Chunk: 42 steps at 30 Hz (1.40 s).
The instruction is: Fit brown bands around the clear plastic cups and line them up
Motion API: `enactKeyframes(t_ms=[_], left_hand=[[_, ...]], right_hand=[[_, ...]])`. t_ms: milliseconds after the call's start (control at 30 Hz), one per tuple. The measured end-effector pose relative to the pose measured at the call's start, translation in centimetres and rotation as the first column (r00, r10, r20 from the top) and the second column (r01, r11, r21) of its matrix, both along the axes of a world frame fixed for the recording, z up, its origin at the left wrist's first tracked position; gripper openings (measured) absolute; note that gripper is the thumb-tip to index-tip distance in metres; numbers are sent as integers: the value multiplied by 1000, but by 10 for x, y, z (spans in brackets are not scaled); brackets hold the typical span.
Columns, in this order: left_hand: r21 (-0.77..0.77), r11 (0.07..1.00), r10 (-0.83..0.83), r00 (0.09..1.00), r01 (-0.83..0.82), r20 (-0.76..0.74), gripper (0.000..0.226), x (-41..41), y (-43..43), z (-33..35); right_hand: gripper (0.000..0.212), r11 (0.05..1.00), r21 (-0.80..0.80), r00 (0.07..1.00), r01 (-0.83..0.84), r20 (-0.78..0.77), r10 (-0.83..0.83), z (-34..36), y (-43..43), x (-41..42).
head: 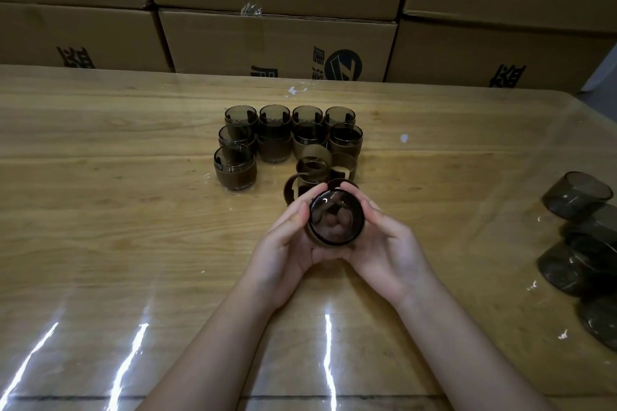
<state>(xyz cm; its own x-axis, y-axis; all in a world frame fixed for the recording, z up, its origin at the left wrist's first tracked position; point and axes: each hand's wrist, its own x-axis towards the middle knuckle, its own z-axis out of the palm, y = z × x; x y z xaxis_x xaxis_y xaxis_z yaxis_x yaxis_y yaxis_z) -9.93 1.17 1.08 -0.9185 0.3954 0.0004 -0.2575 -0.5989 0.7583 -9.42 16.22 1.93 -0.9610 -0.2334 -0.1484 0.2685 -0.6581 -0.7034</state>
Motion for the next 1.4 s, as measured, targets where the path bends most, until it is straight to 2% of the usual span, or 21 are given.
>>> enactKeyframes(t_ms=[167, 267, 333, 433, 533, 600, 633, 700, 767, 800, 900, 967, 1067, 1233, 1400], left_hand=[[10, 1000, 9, 1000, -9, 5, 58, -1, 0, -1], [-13, 999, 40, 999, -40, 21, 60, -1, 1, 1], [-135, 987, 83, 996, -87, -33, 55, 0, 3, 0], [-397, 903, 78, 970, -166, -229, 48, 5, 7, -3], [-601, 758, -23, 911, -253, -412, 64, 11, 10, -9], [-641, 691, -24, 876, -334, -482, 71, 11, 12, -12], [-633, 693, -7, 874, -345, -485, 71, 10, 12, -14], [-535, 802, 61, 929, -264, -366, 67, 8, 10, -13], [-314, 942, 72, 983, -122, -167, 60, 4, 5, -10], [-200, 978, 43, 993, -65, -111, 59, 2, 3, -8], [-8, 999, -50, 993, 49, -102, 57, 1, -2, -6], [-22, 997, -72, 992, 70, -108, 60, 0, -3, -5], [-111, 993, -46, 991, 32, -127, 64, 0, -4, -6], [-149, 987, 30, 977, -62, -210, 42, -1, -7, -2], [-52, 992, 111, 985, -119, -129, 66, -4, -8, -6]], right_hand=[[39, 999, -31, 999, -22, -35, 21, -3, 1, 0], [35, 999, 53, 995, -4, -101, 9, -4, -2, 1], [38, 989, 140, 988, 53, -148, -32, -2, -1, 1], [38, 959, 245, 975, 144, -200, -95, 2, 8, 1], [35, 914, 355, 963, 196, -243, -112, 1, 13, 2], [34, 870, 441, 950, 222, -298, -91, 0, 9, 4], [34, 851, 470, 941, 234, -328, -78, 0, 6, 5], [35, 840, 475, 924, 263, -373, -78, 0, 3, 5], [40, 845, 459, 916, 274, -392, -84, -1, 3, 4], [43, 844, 465, 915, 269, -397, -73, -1, 3, 4], [54, 824, 523, 912, 218, -410, 19, 1, 2, 4], [59, 812, 549, 906, 198, -419, 62, 0, 1, 5], [64, 816, 531, 895, 228, -444, 39, 0, 0, 7], [62, 831, 464, 871, 308, -488, -51, 1, -4, 9], [56, 834, 424, 862, 354, -493, -116, 0, -3, 7]])
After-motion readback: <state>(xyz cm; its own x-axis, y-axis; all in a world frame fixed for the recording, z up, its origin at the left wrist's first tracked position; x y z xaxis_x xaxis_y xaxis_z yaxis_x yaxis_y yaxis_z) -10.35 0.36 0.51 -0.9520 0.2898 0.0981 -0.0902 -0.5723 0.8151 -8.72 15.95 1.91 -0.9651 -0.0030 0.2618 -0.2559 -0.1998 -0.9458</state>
